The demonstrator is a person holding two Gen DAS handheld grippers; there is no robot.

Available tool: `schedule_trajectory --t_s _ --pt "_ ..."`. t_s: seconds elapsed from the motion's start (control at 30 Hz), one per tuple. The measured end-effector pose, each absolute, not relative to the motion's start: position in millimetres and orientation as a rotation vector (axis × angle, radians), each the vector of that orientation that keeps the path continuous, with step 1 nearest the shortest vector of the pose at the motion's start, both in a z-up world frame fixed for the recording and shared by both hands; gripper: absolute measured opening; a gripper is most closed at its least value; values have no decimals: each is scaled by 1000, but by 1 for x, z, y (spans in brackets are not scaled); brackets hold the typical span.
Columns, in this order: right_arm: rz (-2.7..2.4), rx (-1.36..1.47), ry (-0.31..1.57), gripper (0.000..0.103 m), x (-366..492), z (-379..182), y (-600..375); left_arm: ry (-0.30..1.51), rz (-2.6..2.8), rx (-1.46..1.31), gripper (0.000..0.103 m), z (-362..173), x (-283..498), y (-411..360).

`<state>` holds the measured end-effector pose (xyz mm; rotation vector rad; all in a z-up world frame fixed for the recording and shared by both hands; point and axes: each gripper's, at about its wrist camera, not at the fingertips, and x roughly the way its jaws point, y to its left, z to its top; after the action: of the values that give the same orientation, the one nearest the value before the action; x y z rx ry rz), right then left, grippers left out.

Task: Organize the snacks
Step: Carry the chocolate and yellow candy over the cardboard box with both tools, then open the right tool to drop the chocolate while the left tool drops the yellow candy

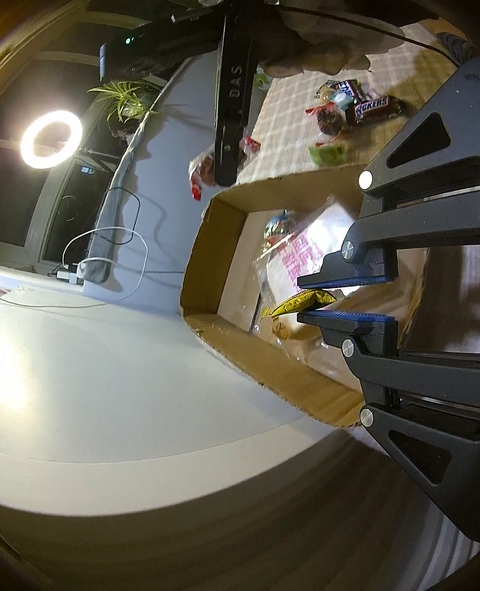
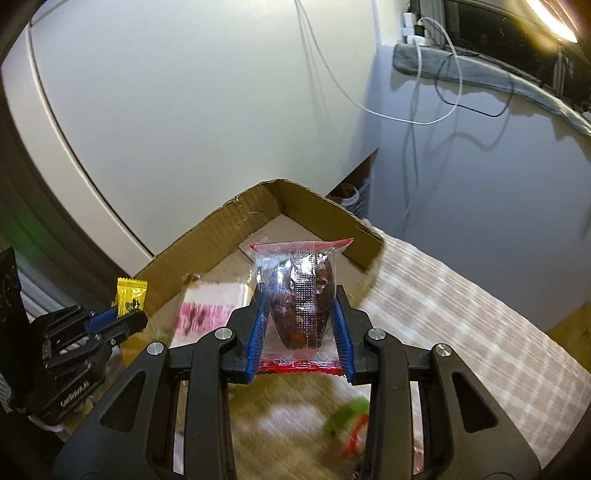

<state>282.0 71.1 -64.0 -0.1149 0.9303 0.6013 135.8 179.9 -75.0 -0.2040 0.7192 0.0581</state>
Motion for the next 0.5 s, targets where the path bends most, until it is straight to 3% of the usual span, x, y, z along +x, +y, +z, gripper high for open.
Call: schedule_trajectory --t_s 0.5 --pt "655 -117 979 35 307 -97 108 737 68 -220 12 -84 150 190"
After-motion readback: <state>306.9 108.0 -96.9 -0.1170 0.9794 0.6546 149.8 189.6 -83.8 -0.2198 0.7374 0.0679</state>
